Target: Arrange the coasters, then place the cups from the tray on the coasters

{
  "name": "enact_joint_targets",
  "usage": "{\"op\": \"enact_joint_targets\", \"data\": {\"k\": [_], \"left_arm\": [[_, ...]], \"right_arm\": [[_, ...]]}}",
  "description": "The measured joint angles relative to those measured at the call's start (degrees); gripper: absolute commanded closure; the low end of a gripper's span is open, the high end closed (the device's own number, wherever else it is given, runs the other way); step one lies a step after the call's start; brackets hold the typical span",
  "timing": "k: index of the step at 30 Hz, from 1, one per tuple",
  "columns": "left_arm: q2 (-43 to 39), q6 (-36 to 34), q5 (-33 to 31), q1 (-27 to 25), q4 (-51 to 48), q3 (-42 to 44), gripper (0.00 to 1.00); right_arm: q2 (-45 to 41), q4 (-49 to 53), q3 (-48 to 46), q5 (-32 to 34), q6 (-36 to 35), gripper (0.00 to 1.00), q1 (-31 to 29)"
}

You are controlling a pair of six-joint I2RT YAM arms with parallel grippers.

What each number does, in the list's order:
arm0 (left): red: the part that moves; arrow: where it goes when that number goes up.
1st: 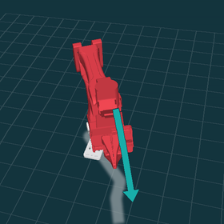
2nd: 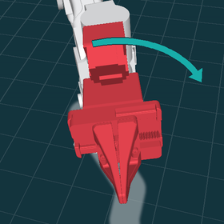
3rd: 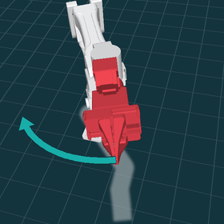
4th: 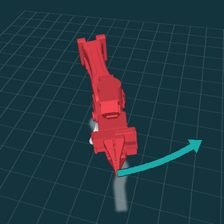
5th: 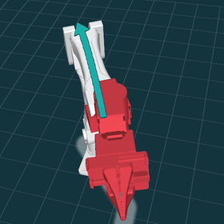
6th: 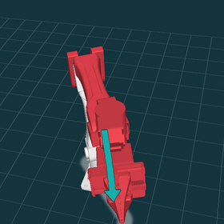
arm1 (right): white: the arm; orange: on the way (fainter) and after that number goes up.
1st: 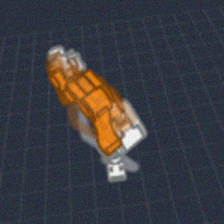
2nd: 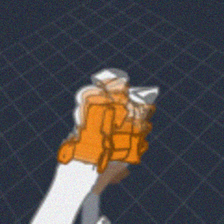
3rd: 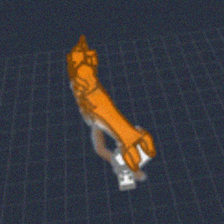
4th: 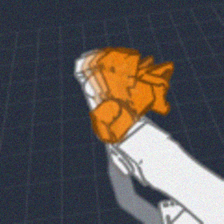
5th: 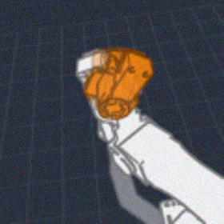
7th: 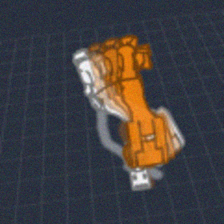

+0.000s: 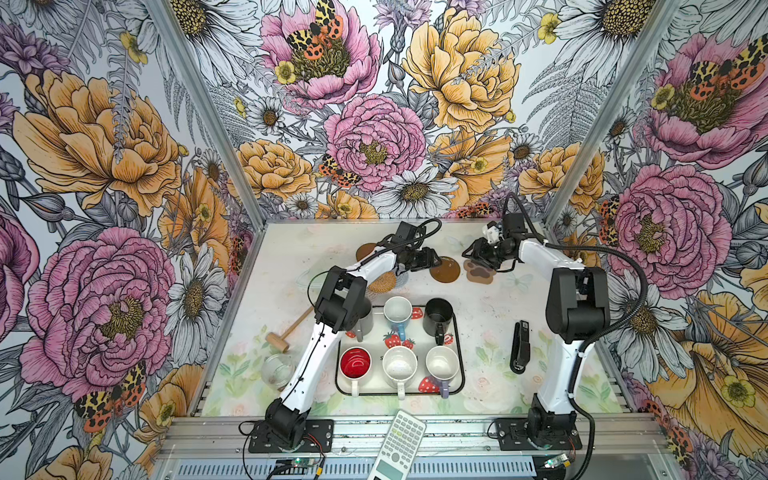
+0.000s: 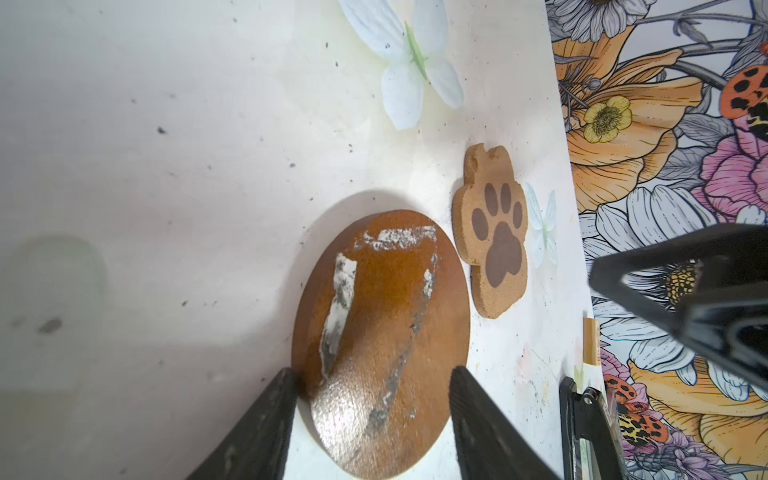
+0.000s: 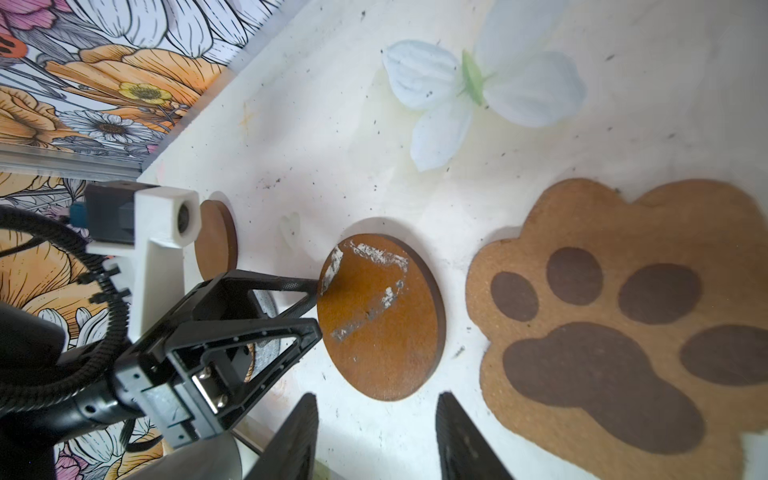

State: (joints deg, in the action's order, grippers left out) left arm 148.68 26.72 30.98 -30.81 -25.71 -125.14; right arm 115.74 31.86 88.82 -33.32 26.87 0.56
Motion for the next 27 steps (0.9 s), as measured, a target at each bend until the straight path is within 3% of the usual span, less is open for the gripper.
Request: {"op": "enact_joint_targets", "data": {"k": [13, 21, 27], "left_arm": [[0.2, 1.5, 0.0, -1.3, 0.5, -0.1, 0.38], [0.0, 2.3, -0.2, -1.1, 2.8, 1.0, 0.36], [-3.7, 4.2, -1.8, 0.5, 6.8, 7.6, 0.36]], "right_arm": [[-4.1, 0.4, -8.8, 0.3, -1.0, 0.51, 5.5], [-6.8, -0.5, -8.9, -0.2, -0.8, 0.52, 4.2], [-7.2, -0.9, -8.6, -0.2, 0.0, 0.52, 0.1]]}}
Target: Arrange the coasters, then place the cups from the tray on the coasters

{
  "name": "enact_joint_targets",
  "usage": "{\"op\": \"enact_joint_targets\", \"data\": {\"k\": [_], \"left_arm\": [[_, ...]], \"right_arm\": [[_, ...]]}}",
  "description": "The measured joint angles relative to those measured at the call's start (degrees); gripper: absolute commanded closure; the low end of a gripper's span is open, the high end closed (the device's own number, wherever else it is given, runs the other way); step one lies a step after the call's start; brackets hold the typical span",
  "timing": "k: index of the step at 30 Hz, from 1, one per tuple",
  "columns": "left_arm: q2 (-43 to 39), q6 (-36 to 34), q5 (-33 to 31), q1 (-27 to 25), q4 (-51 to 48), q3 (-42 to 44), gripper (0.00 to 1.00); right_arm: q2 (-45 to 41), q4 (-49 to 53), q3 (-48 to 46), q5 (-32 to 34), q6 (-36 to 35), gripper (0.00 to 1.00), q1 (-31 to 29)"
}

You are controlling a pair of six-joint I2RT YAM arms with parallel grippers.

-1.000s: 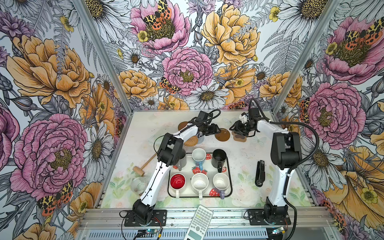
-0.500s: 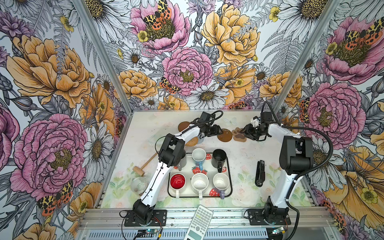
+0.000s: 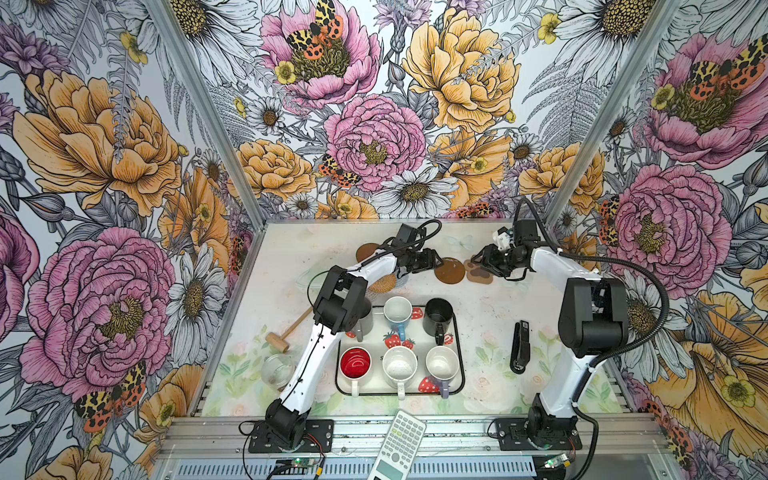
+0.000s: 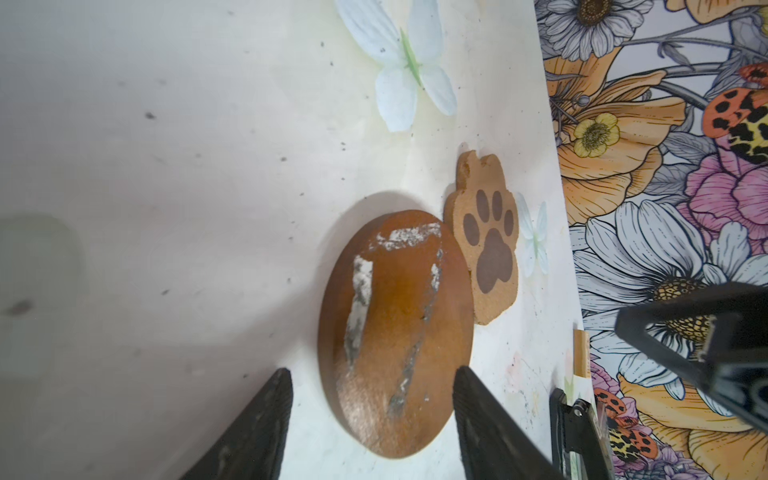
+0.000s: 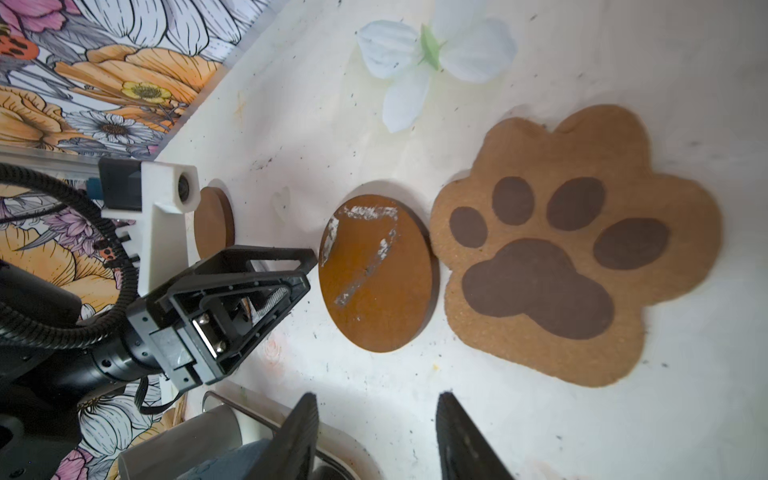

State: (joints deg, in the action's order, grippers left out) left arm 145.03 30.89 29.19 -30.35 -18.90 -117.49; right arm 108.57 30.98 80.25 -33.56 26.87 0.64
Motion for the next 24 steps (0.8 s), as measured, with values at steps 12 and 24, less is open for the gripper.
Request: {"op": "enact_joint_targets", "data": {"k": [12, 24], "left_arm": [[-12.1, 3.3, -2.2, 8.5, 6.1, 12.4, 0.36], [-18.6, -0.8, -8.5, 19.5, 0.7, 14.0, 0.37]], "right_arm": [[5.5, -0.7, 13.3, -0.7, 2.8, 0.54, -9.4], [26.2, -0.3, 31.1, -3.6, 7.4, 0.55, -20.1]]}}
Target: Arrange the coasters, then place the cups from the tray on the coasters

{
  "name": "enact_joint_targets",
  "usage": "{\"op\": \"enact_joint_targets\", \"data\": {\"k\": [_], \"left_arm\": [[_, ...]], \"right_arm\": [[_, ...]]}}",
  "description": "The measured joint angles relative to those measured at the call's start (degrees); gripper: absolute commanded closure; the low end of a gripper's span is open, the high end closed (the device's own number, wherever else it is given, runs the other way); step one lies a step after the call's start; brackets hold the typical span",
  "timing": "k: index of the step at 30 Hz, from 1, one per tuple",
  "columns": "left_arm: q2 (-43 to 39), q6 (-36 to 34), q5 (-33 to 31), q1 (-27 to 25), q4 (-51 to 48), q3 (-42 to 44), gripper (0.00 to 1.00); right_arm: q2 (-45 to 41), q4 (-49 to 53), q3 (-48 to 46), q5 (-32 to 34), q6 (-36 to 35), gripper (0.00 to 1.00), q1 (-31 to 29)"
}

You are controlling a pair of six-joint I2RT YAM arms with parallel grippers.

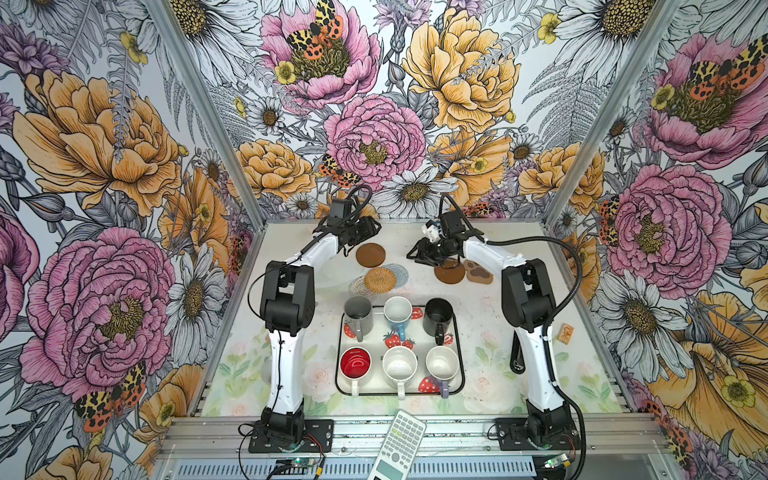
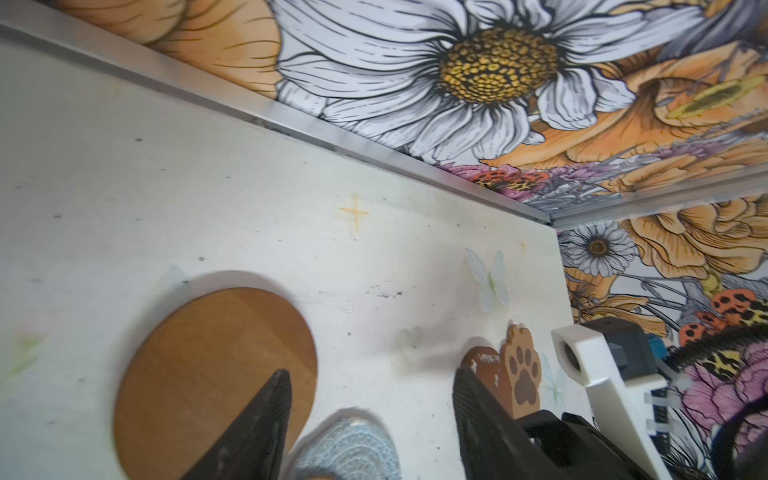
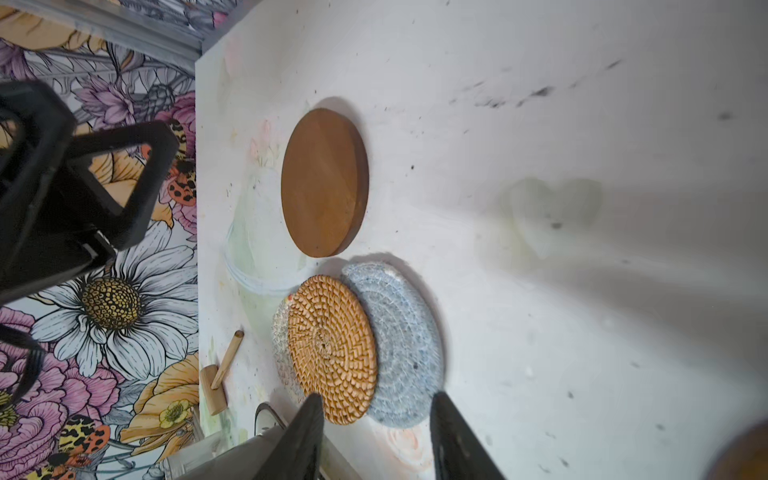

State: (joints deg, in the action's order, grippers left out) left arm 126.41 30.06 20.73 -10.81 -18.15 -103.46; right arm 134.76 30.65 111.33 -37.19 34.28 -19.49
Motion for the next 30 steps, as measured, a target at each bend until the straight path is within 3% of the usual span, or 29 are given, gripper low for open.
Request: {"op": "enact_joint_targets", "data": {"k": [6, 13, 30], "left_arm": [[2.1, -2.7, -2.6, 3.4, -4.8, -0.6, 0.36], [7.7, -3.7, -3.2, 3.7, -7.6, -1.8, 0.37], [11.2, -4.1, -2.9, 3.3, -7.9, -5.8, 0.40]], "right_arm": [[5.9, 0.1, 8.7, -0.9, 2.8, 0.54, -1.4], [12.1, -0.1, 16.5, -1.4, 5.8, 0.53, -2.2], [17.4, -0.1, 21.2, -2.4, 8.8, 0.52, -2.7]]}}
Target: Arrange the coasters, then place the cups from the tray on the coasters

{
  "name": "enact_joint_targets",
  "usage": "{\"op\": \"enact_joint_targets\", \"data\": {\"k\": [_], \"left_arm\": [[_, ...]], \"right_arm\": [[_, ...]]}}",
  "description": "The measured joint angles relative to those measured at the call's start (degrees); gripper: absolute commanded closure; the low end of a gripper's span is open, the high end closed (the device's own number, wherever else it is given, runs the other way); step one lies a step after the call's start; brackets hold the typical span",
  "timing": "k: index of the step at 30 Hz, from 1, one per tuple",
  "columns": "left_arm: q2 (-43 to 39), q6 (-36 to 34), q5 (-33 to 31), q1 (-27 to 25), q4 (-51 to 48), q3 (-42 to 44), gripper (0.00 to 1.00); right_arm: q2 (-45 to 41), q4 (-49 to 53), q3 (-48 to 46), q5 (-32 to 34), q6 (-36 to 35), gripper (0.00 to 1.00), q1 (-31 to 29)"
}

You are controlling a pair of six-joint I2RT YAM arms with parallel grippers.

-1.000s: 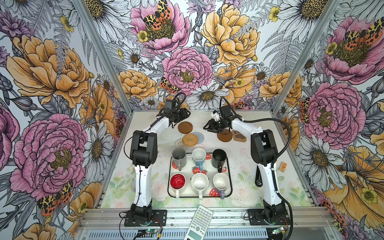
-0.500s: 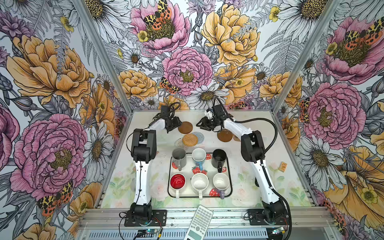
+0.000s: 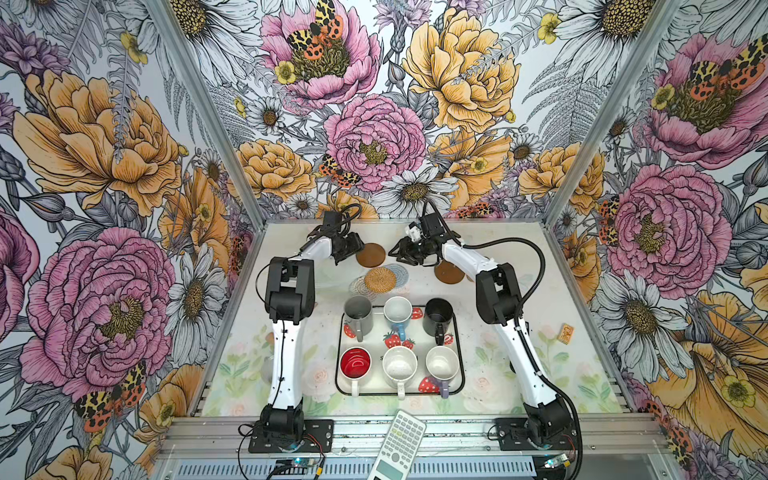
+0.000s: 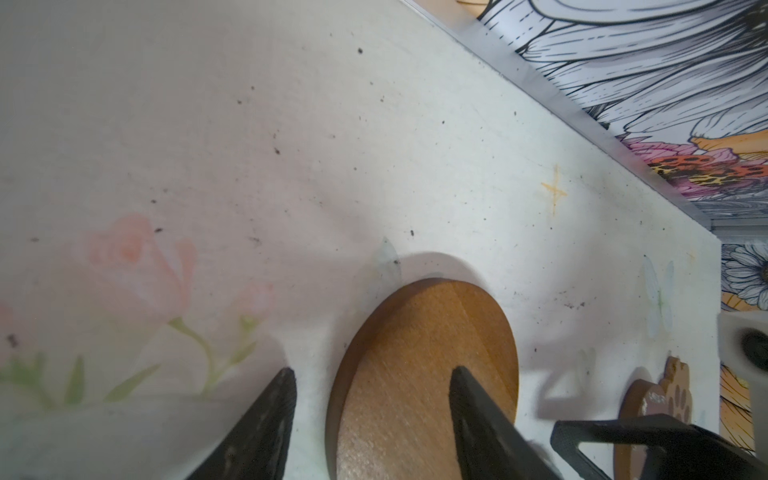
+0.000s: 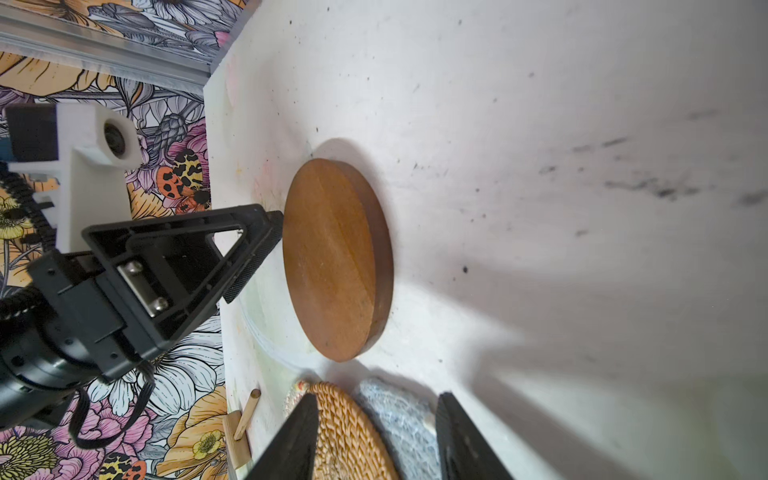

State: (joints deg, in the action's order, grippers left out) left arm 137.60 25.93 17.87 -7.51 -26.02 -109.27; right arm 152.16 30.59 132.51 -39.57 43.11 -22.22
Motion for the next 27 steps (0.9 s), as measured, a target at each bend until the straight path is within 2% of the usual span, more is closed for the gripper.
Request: {"op": "enact_joint_targets", "data": {"k": [11, 18, 27], "left_arm": [[3.5, 0.0, 1.3, -4.5, 0.9, -4.8, 0.45], [5.1, -0.2, 1.8, -7.1, 0.8, -7.1, 0.46], [8.2, 0.7, 3.2, -11.1, 0.9, -11.8, 0.47]], "right_arm": [[0.2, -0.2, -0.8, -0.4, -0.1, 0.59, 0.0], [-3.0, -0.9, -7.4, -0.6, -1.2, 0.62, 1.3], [-10.0, -0.2, -17.7, 2.7, -4.0, 0.63, 3.7]]}}
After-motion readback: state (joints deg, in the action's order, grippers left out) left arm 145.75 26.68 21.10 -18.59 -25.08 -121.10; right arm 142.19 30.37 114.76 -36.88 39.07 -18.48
